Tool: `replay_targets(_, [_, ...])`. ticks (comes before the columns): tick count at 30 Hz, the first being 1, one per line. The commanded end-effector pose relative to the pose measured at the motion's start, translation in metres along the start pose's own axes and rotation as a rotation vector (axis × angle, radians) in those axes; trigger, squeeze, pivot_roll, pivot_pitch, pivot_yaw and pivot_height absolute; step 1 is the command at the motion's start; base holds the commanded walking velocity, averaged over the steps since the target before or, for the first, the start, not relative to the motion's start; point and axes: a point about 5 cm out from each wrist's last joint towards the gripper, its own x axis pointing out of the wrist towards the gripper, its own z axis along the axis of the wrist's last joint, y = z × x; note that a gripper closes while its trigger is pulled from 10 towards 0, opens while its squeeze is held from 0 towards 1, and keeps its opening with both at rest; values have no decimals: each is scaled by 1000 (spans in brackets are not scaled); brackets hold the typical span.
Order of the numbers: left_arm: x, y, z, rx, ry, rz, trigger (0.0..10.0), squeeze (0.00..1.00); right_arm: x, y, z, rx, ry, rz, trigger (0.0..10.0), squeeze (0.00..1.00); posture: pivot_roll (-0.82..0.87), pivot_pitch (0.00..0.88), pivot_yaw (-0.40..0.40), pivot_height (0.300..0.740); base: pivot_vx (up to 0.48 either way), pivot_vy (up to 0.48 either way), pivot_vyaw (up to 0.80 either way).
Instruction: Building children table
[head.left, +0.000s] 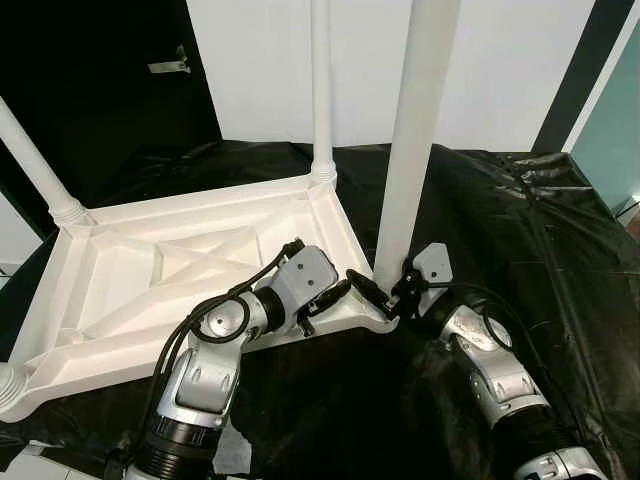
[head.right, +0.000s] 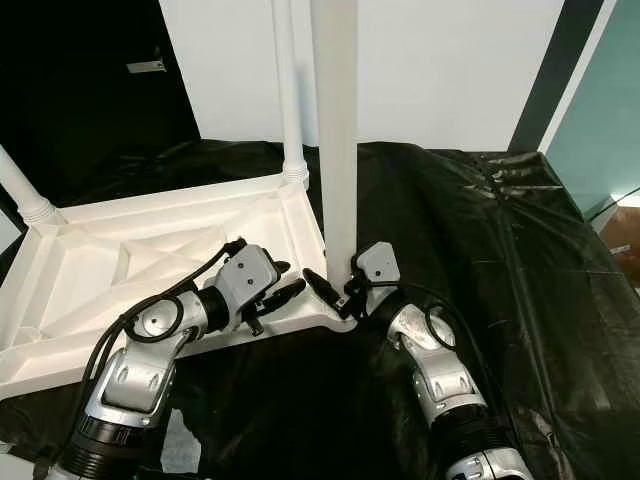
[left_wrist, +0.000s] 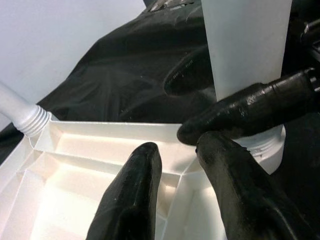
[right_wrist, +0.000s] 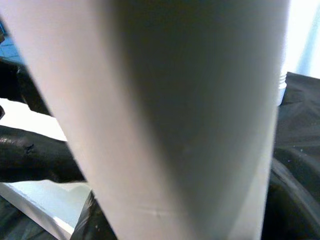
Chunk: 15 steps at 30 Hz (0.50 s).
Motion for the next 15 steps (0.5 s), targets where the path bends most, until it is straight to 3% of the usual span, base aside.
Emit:
replay_targets(1, [0,8,-1,2,4,147,10000,0,-6,16,-34,157,168,53,10000,0,-22,0,29,740,0,0,0])
replay_targets(15, [0,7,-1,7,1,150,10000,0,-7,14,-38,260,243,64,10000,0,-15,0,23,740,0,0,0])
